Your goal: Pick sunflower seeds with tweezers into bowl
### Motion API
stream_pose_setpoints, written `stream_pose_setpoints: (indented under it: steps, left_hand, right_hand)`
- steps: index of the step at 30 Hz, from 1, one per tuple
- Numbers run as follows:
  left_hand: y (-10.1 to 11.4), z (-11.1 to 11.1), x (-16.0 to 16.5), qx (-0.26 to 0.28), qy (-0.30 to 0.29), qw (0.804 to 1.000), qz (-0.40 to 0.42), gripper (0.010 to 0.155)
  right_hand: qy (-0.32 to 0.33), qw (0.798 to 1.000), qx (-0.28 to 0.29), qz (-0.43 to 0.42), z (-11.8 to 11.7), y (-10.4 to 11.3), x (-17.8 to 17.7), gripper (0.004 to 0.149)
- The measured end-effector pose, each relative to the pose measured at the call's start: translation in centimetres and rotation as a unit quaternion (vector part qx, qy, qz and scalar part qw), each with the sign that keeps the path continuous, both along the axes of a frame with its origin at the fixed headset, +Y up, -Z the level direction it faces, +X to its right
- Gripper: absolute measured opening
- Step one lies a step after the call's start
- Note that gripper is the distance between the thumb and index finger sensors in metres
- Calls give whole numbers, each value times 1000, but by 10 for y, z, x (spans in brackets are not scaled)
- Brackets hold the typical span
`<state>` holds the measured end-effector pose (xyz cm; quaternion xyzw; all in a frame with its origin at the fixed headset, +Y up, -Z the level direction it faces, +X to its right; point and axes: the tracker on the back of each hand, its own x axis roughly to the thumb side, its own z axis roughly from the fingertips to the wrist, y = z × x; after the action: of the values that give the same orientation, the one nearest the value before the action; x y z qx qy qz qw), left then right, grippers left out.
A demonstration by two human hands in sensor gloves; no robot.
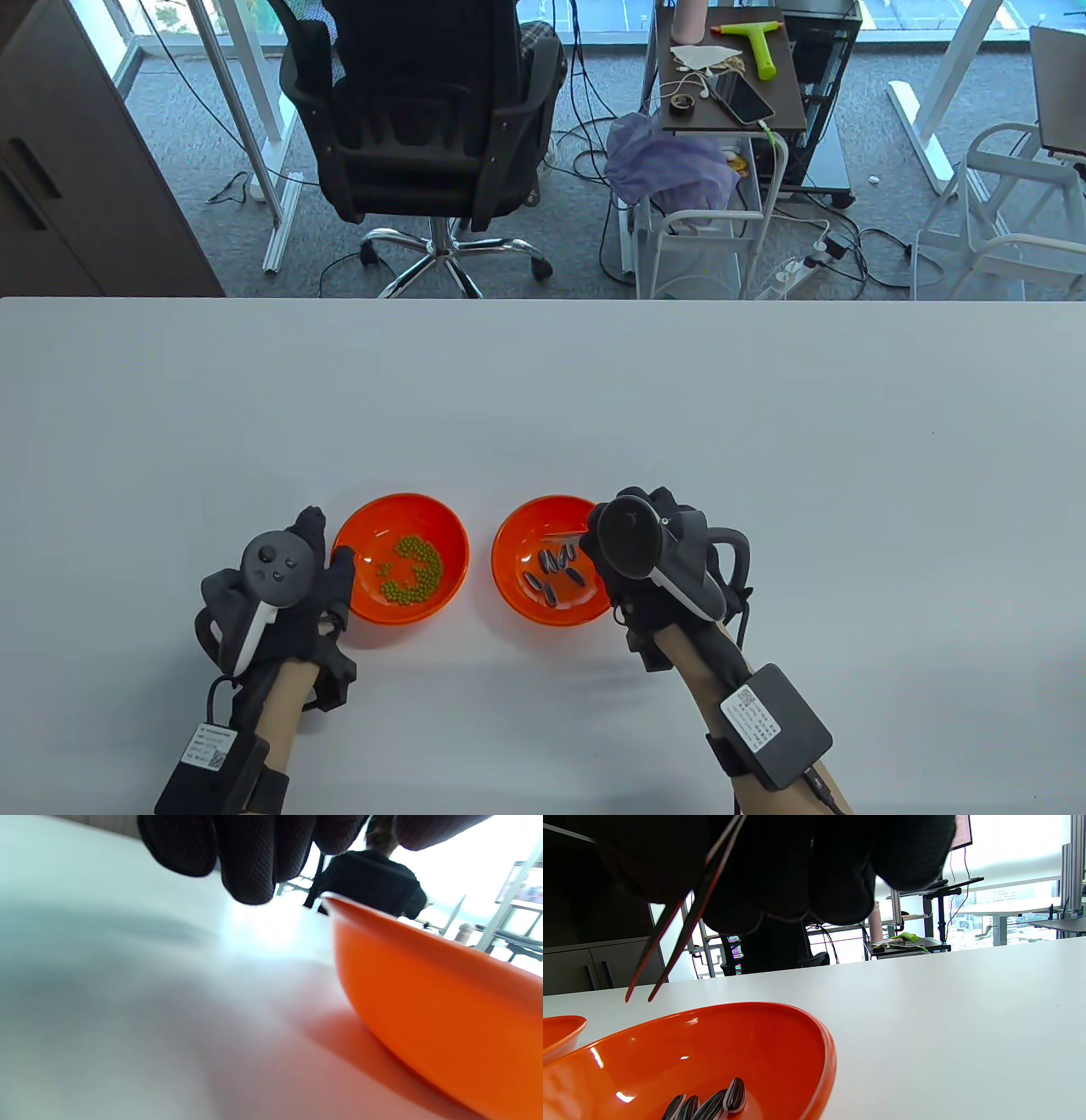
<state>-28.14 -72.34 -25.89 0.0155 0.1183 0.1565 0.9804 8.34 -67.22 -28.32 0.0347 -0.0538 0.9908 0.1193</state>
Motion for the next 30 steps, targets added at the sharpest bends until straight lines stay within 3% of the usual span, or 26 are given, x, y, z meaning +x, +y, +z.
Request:
stream_pose_setpoints:
  steps: [4,11,19,25,30]
  left_hand:
    - [7,4,16,14,-43,998,-37,66]
    - [12,11,43,-10,-107,992,-64,70]
    - [12,12,52,-20,-135,988,-75,71]
    - [14,12,50,-2,-126,988,-88,70]
    - [14,12,50,8,-125,988,-91,70]
  right_hand:
    - [-5,1000,0,2,0,-1,3,39]
    - [-25,1000,10,4,0,0,17,39]
    - [-70,997,40,10,2,-4,58,38]
    - [-113,992,42,37,8,-24,101,39]
    - [-123,989,22,78,4,-44,115,39]
